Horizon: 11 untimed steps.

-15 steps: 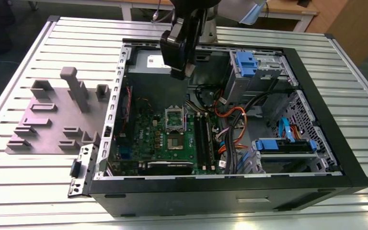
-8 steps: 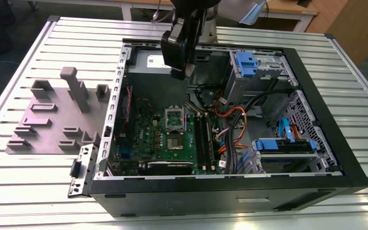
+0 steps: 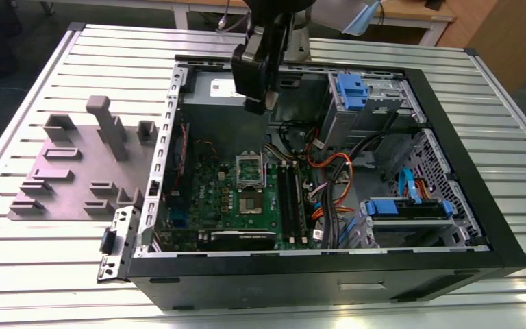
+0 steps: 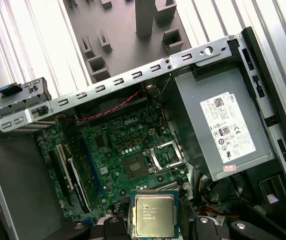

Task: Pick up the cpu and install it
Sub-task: 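Place the cpu into insertion slot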

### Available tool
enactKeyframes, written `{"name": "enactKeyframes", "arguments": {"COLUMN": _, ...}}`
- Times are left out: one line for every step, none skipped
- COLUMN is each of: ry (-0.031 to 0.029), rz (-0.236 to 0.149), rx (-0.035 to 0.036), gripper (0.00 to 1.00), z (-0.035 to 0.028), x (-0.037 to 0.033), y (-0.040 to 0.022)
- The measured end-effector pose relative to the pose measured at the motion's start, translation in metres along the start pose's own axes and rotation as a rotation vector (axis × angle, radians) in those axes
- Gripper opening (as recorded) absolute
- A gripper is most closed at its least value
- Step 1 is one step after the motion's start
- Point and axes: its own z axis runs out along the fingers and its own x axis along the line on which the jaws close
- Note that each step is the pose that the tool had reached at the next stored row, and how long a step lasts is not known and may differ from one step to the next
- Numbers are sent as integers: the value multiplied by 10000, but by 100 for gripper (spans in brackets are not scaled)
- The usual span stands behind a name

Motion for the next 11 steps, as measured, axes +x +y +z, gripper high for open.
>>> {"name": "enactKeyframes", "arguments": {"ry": 0, "rz": -33, "rx": 0, "gripper": 47, "z": 0, "x": 0, "y": 0}}
{"name": "enactKeyframes", "arguments": {"ry": 0, "rz": -62, "rx": 0, "gripper": 47, "z": 0, "x": 0, "y": 0}}
{"name": "enactKeyframes", "arguments": {"ry": 2, "rz": -89, "rx": -1, "gripper": 47, "z": 0, "x": 0, "y": 0}}
{"name": "enactKeyframes", "arguments": {"ry": 3, "rz": -117, "rx": -1, "gripper": 47, "z": 0, "x": 0, "y": 0}}
{"name": "enactKeyframes", "arguments": {"ry": 3, "rz": -150, "rx": -1, "gripper": 47, "z": 0, "x": 0, "y": 1}}
{"name": "enactKeyframes", "arguments": {"ry": 4, "rz": -191, "rx": -1, "gripper": 47, "z": 0, "x": 0, "y": 1}}
{"name": "enactKeyframes", "arguments": {"ry": 5, "rz": -241, "rx": -2, "gripper": 47, "z": 0, "x": 1, "y": 2}}
{"name": "enactKeyframes", "arguments": {"ry": 6, "rz": -295, "rx": -2, "gripper": 47, "z": 0, "x": 1, "y": 2}}
{"name": "enactKeyframes", "arguments": {"ry": 8, "rz": -357, "rx": -3, "gripper": 47, "z": 0, "x": 1, "y": 3}}
{"name": "enactKeyframes", "arguments": {"ry": 9, "rz": -426, "rx": -3, "gripper": 47, "z": 0, "x": 1, "y": 3}}
{"name": "enactKeyframes", "arguments": {"ry": 11, "rz": -505, "rx": -3, "gripper": 47, "z": 1, "x": 1, "y": 3}}
